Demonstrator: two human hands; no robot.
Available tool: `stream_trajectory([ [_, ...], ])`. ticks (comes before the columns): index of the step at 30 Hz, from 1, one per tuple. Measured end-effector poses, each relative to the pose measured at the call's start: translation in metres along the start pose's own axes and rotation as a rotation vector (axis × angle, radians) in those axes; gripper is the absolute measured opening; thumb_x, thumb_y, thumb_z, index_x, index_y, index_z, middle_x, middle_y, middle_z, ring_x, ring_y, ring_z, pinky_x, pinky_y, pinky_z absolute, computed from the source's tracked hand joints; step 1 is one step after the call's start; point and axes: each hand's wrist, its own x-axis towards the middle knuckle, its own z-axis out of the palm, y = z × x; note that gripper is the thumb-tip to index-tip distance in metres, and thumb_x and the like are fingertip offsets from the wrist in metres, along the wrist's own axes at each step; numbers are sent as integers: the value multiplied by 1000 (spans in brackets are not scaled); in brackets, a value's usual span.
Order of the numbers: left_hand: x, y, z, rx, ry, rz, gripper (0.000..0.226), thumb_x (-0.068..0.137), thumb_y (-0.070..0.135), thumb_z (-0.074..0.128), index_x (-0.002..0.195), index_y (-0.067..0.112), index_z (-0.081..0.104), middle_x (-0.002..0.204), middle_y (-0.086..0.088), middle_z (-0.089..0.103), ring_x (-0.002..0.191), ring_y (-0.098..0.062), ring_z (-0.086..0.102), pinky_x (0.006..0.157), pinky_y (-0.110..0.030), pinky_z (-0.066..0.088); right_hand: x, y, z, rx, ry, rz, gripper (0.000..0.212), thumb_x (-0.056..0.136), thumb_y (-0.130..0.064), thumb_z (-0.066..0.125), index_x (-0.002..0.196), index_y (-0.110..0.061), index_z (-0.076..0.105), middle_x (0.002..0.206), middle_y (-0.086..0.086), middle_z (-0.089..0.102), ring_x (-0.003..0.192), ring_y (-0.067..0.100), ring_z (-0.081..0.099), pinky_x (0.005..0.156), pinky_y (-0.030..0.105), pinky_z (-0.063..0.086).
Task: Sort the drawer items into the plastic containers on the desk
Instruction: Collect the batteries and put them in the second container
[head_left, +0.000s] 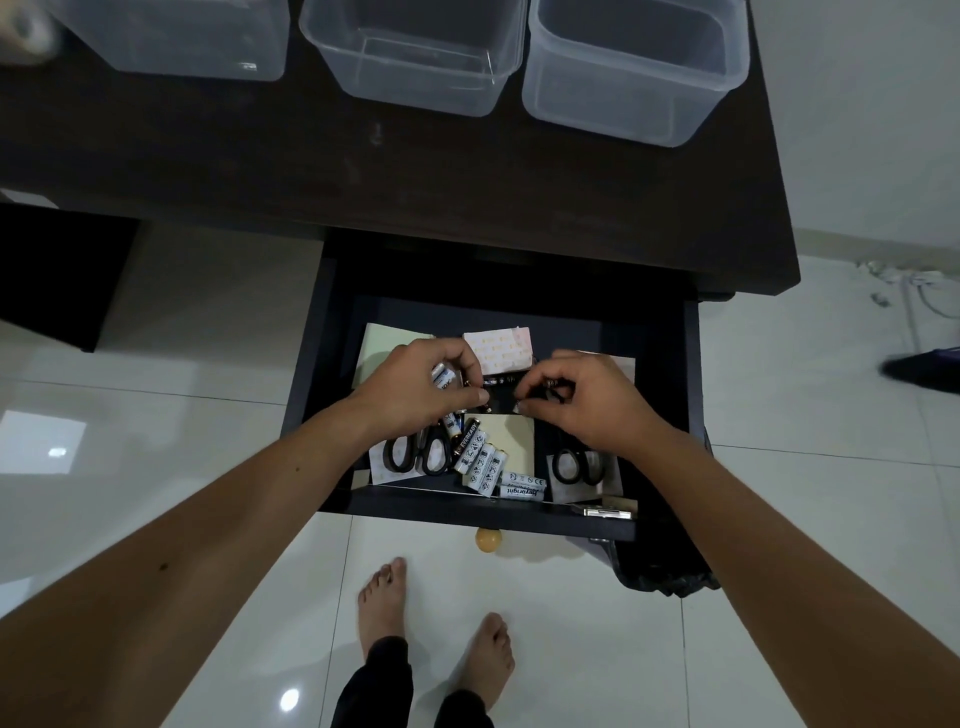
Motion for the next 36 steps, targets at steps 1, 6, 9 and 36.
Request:
stream_trajectory([
  [1,1,0,-1,11,5,2,13,87,26,86,91,26,74,89,15,70,82,7,64,72,-16,46,1,2,1,-57,-16,-13,18,83,-25,88,97,-33,81,80,-16,58,77,-1,56,69,20,41],
  [6,8,-3,3,85,56,-23,24,83,26,89,103,33,78,108,12,73,105,-9,67,91,-28,55,7,4,-1,-196,-37,-62,18,88,-27,83,106,-29,81,76,-20,49,77,-5,48,70,18,34],
  [9,10,-4,7,125,91,-42,30,83,27,89,109,35,77,110,9,73,103,-15,68,86,-28,55,8,4,-2,-261,-78,-77,17,90,-26,81,106,-28,80,80,-20,51,83,1,49,73,16,35],
  [36,5,12,9,330,139,57,10,99,37,71,104,33,78,92,16,72,84,-7,64,71,-20,45,-13,-10,-19,733,16,365,20,97,-19,73,81,-18,61,66,6,56,58,18,53,46,24,36],
])
